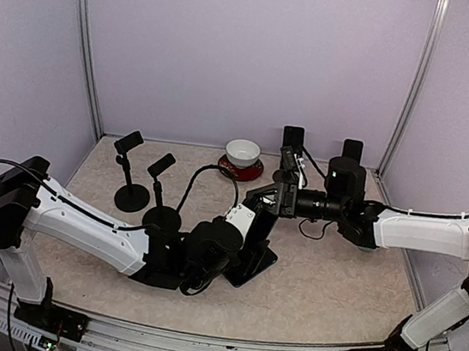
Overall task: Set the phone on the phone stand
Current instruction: Pass from the right arm to the left, then pass from the left arm to the right
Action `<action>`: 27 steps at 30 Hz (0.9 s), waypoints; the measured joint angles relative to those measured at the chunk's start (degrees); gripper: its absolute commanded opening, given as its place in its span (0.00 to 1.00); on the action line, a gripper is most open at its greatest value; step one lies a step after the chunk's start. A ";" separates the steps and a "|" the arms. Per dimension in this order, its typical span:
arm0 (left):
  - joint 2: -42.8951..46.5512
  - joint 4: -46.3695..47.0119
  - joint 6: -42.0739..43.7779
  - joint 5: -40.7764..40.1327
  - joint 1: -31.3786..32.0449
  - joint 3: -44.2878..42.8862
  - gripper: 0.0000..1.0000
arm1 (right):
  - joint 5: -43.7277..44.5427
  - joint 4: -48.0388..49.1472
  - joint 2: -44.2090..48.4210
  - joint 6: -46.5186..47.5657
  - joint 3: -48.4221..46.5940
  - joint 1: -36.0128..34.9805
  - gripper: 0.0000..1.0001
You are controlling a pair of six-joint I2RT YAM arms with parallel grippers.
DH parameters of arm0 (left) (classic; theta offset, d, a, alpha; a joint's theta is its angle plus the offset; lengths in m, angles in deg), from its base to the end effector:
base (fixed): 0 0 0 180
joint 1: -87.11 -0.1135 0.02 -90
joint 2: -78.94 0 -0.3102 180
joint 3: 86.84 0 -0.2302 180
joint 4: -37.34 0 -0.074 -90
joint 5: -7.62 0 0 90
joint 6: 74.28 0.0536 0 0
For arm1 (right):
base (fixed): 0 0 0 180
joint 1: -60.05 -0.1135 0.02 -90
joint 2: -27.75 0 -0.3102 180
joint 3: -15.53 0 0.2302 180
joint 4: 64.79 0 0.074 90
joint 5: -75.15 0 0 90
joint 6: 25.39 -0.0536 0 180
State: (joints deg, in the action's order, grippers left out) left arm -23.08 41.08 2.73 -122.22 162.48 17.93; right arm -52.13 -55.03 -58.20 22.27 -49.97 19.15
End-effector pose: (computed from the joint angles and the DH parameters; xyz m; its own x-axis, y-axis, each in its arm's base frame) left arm 0.1333 -0.3745 0.2681 -0.2299 0.1973 -0.9530 0.5566 0.8299 0.0376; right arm 0.2270 0.2396 0.3209 -0.7575 0.0528 -0.6507 -0.6232 0.2383 0.7449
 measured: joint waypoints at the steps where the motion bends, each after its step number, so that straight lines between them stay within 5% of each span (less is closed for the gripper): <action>1: 0.00 0.00 0.00 0.00 0.02 0.00 0.63 | -0.04 0.28 -0.15 -0.20 -0.15 -0.02 0.41; 11: 0.00 0.20 -0.02 -0.15 0.09 0.02 0.64 | 0.02 1.60 -0.63 -1.42 -0.46 -0.22 0.16; 16: 0.00 0.28 -0.04 -1.01 0.22 0.04 0.73 | 1.07 1.51 -0.98 -0.46 -0.46 -0.11 0.02; 27: 2.19 0.42 -0.46 -0.79 0.33 0.87 0.99 | 1.36 -0.83 -1.14 1.07 -0.46 -0.22 0.00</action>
State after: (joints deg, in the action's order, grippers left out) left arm -20.89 41.49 2.27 -123.01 162.81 18.81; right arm -50.78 -55.86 -59.34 23.34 -50.43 18.93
